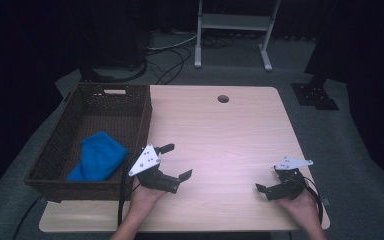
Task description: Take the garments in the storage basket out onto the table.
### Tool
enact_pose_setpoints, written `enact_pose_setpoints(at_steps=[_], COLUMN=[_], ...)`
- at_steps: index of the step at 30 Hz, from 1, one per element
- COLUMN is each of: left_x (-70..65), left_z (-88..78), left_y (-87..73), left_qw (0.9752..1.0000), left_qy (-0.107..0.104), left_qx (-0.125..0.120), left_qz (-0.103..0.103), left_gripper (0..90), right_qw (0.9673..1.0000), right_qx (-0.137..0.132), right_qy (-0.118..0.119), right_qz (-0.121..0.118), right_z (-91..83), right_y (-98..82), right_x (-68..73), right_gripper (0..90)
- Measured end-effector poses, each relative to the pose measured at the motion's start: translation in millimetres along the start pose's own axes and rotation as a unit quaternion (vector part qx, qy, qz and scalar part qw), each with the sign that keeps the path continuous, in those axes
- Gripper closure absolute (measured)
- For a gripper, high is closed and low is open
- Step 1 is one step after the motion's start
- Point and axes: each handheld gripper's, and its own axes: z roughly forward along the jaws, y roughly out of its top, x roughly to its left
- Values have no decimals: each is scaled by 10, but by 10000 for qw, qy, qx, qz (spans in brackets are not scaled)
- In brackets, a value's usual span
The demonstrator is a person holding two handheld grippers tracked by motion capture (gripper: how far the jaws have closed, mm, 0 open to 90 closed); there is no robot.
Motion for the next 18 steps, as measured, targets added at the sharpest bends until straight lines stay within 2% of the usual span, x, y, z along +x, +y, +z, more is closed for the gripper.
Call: enact_pose_setpoints(at_steps=[11, 18], left_x=[-7, -23], left_z=[14, 14], left_y=[27, 78], left_qw=[10000, 10000], left_qy=[0, -31], left_qx=[51, 2], left_qz=[-26, -13], left_gripper=[0, 0], right_qw=[10000, 10000], right_qx=[-1, 0], right_qy=[0, 0], right_qz=[0, 0], right_z=[0, 0], right_y=[0, 0], right_x=[0, 0], right_gripper=[0, 0])
